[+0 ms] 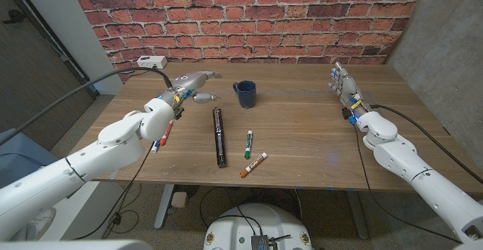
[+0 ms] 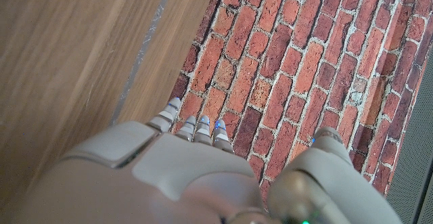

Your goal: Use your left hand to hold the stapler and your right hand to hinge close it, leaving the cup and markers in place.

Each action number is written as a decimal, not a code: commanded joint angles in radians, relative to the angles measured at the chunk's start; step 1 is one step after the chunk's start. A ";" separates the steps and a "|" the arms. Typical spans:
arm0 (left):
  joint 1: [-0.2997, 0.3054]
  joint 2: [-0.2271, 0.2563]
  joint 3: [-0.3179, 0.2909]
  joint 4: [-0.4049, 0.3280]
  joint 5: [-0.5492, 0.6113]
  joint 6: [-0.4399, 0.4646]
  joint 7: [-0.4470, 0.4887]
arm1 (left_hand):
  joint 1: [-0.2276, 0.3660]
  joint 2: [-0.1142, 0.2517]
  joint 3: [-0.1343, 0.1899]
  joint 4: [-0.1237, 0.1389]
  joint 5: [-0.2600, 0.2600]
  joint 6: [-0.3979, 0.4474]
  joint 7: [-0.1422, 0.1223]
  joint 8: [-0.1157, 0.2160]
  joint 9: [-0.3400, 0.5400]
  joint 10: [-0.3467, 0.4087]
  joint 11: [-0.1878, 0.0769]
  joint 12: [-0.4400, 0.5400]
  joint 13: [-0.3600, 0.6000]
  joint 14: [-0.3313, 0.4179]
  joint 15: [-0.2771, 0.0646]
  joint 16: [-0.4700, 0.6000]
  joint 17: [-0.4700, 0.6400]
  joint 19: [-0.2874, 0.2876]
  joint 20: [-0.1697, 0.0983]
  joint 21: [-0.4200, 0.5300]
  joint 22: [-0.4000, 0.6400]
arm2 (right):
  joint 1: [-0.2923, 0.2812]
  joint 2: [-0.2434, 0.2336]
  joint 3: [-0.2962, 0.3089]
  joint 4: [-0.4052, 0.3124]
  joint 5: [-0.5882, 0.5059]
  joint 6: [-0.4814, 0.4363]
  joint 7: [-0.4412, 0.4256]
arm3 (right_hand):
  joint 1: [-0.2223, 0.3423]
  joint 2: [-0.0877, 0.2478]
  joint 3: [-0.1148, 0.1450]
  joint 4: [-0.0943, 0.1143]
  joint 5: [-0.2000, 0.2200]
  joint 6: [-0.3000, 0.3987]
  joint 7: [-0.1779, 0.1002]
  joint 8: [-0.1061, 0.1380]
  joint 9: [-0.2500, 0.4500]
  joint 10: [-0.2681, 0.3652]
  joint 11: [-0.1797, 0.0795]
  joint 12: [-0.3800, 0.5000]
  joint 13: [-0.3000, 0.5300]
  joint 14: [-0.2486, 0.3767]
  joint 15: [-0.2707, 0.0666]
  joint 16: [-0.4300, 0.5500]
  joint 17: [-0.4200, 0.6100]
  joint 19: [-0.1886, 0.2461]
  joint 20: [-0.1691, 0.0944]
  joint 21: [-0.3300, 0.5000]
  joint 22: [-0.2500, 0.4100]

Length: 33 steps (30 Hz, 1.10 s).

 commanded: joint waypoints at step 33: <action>-0.101 -0.013 0.063 -0.009 0.316 -0.051 -0.286 | 0.009 0.010 -0.039 -0.006 0.007 0.063 -0.003 0.036 -0.005 0.064 -0.013 0.031 0.037 0.051 -0.141 0.021 0.028 0.066 -0.031 0.012 0.006 | 0.000 -0.002 0.004 0.010 -0.002 -0.008 -0.013 | 0.007 0.010 -0.007 -0.004 -0.002 0.001 0.002 0.000 0.002 -0.001 -0.002 0.005 0.000 0.000 -0.001 0.007 -0.001 0.012 -0.001 -0.023 0.006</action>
